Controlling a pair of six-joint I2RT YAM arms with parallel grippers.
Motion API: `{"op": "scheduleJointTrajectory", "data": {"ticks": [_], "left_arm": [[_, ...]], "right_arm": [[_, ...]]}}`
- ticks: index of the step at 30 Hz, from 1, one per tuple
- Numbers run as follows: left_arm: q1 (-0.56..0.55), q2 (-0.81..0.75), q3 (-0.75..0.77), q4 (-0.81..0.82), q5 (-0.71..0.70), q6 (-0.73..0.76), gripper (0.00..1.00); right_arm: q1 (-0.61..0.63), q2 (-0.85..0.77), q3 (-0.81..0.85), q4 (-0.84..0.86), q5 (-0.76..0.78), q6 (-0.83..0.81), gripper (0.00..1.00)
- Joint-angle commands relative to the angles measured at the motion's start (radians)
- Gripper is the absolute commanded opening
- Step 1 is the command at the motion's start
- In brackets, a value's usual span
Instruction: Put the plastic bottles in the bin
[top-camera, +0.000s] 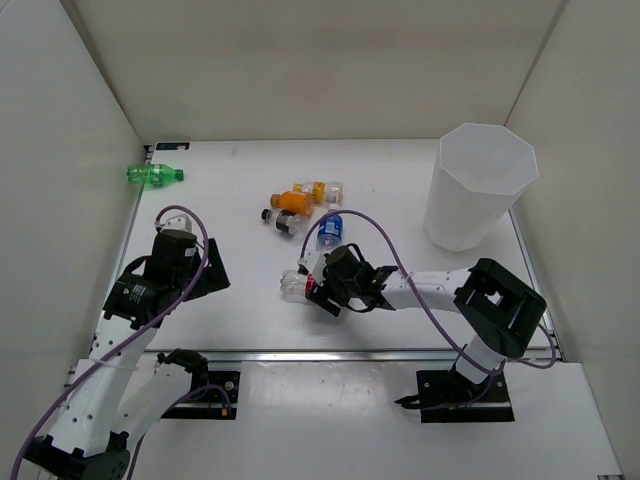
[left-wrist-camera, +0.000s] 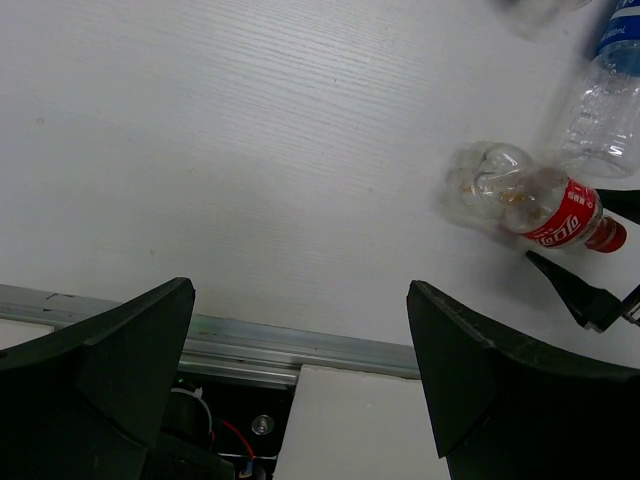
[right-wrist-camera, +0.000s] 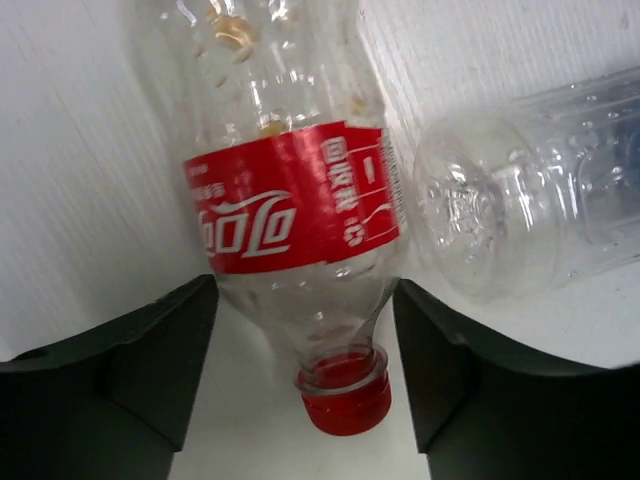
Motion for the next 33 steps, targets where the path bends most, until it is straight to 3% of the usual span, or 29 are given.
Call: {"op": "scheduleJointTrajectory", "data": {"ticks": [1,5,7,11,17,23,24,29,31,33], "left_arm": [[-0.002,-0.010,0.002,-0.015,0.004,-0.011,0.99],[-0.005,-0.012,-0.015,-0.011,0.004,-0.017,0.99],[-0.004,-0.003,-0.024,0.000,0.007,-0.014,0.98],[-0.005,0.016,-0.038,0.052,0.031,-0.016,0.99],[0.002,0.054,-0.072,0.136,0.065,-0.020,0.98],[0.005,0.161,-0.070,0.228,0.089,-0.031,0.99],[0.008,0.192,-0.064,0.248,0.094,-0.042,0.98],[0.011,0.304,-0.024,0.332,0.102,-0.086,0.99],[0.008,0.356,0.009,0.366,0.116,-0.114,0.99],[0.001,0.407,0.037,0.409,0.117,-0.135,0.98]], "right_arm": [[0.039,0.034,0.018,0.063,0.023,-0.004,0.66],[0.099,0.003,0.073,-0.045,0.041,-0.009,0.41],[0.116,-0.073,0.091,-0.067,0.064,0.029,0.00],[0.092,-0.245,0.163,-0.165,0.081,0.080,0.04],[-0.137,-0.403,0.429,-0.354,0.109,0.097,0.03],[-0.602,-0.425,0.642,-0.443,0.075,0.115,0.03],[-0.737,-0.420,0.660,-0.461,0.051,0.115,0.02],[-1.002,-0.368,0.711,-0.552,0.022,0.200,0.03],[-1.054,-0.359,0.688,-0.560,0.008,0.226,0.05],[-1.073,-0.371,0.658,-0.544,0.036,0.243,0.15]]}}
